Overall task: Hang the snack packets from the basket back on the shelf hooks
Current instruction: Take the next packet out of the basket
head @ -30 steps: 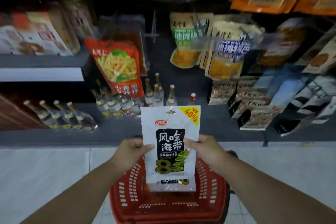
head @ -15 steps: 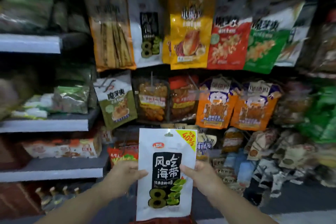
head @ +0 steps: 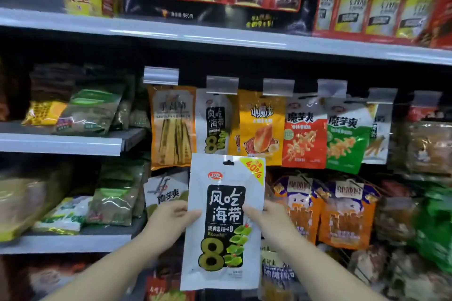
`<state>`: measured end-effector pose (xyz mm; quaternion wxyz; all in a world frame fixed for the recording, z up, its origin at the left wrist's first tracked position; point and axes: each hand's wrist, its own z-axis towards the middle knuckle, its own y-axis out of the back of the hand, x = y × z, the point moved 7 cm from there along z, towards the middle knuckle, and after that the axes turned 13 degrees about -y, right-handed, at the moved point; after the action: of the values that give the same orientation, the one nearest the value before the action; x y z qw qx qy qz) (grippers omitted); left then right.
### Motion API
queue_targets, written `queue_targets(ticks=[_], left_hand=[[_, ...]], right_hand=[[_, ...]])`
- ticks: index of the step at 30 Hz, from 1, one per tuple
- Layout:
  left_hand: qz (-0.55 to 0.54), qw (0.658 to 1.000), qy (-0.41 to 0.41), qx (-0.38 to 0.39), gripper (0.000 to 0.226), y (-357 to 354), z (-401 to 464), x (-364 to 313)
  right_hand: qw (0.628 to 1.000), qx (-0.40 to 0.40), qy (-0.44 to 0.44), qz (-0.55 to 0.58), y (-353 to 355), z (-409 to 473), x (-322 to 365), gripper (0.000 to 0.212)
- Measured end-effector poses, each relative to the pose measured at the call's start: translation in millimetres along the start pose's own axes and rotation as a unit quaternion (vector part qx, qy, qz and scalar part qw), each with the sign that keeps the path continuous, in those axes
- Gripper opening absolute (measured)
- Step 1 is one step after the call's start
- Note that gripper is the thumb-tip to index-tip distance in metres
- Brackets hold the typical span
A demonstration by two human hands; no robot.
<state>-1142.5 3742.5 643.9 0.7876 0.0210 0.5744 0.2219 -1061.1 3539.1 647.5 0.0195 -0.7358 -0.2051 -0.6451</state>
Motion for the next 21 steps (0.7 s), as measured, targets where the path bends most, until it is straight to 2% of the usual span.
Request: queue_targets(ticks=[6,12,17,21], left_hand=[[-0.016,0.996,-0.032,-0.08,0.012,16.8,58.9,-36.0],[0.025,0.987,-0.037,-0.153,0.017,35.5,113.6,-65.7],[0.03,0.984,-0.042,-0.173,0.018,47.9,141.1,-73.0],[0.05,0.987,-0.039,-0.15,0.024,52.6,155.8,-60.1]], right_hand=[[0.997,-0.039,0.058,0.013,9.2,48.8,68.7,0.012],[0.993,-0.009,0.105,0.043,13.5,94.2,123.6,0.014],[0.989,0.006,0.135,0.057,13.7,110.9,155.5,0.01],[0.99,-0.01,0.131,0.047,7.1,128.0,153.9,0.007]])
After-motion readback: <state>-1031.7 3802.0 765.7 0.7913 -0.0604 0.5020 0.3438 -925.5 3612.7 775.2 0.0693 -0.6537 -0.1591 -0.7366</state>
